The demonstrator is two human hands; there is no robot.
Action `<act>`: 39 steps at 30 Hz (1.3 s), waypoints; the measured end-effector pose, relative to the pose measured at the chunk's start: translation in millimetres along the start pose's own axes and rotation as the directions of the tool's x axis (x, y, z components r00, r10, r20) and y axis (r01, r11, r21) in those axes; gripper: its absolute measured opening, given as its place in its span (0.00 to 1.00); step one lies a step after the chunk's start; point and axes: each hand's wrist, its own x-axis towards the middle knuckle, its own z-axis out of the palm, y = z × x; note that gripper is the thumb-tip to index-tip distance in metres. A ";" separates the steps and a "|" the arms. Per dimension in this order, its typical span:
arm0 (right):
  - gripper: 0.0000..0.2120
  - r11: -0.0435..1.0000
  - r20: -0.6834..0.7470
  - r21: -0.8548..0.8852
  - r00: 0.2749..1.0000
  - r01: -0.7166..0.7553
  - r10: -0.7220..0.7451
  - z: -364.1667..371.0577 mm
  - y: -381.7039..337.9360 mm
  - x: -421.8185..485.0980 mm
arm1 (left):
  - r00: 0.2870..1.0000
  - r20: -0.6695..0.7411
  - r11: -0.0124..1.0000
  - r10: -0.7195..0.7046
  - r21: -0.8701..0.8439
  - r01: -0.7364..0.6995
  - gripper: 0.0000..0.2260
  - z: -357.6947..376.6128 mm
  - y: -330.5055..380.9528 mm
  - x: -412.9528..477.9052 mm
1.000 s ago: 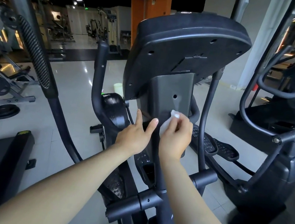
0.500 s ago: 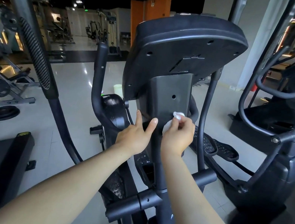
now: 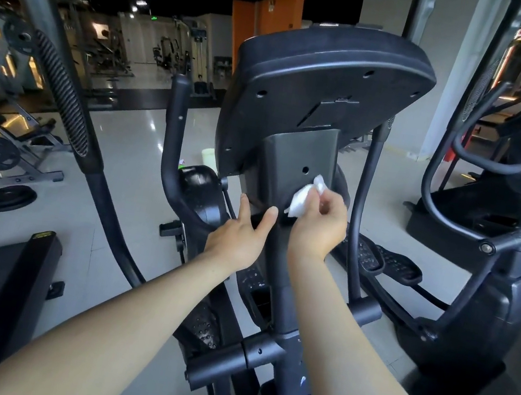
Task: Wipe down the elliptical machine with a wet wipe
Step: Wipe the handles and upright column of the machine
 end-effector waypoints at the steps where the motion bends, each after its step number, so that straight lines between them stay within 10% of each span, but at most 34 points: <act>1: 0.06 0.999 -0.020 -0.004 0.999 -0.035 0.035 -3.9 7.0 -4.6 | 1.000 -0.003 1.000 -0.003 -0.006 0.003 0.38 1.0 0.2 0.2; 6: 0.05 0.993 -0.082 -0.025 0.990 -0.117 0.115 -15.1 17.6 -19.8 | 1.000 -0.012 1.000 -0.002 -0.011 0.002 0.39 4.0 -1.3 1.1; 14: 0.08 0.965 0.125 -0.124 0.969 0.230 -0.215 -0.4 -6.9 2.5 | 1.000 -0.011 1.000 0.018 0.001 -0.018 0.41 8.4 -9.5 6.1; 23: 0.10 0.981 0.002 -0.187 0.999 -0.047 0.048 -36.2 46.0 -9.5 | 0.997 0.055 0.992 0.046 -0.120 -0.039 0.44 26.2 -11.6 1.2; 33: 0.04 0.984 0.181 -0.121 0.977 0.133 -0.110 -17.7 11.9 -1.0 | 0.997 0.017 0.997 0.071 -0.013 -0.071 0.49 33.4 -17.4 5.8; 39: 0.02 0.986 0.200 -0.158 0.977 -0.048 0.079 -52.4 72.0 -27.8 | 0.998 0.023 0.998 0.054 0.027 -0.054 0.48 35.3 -16.8 7.5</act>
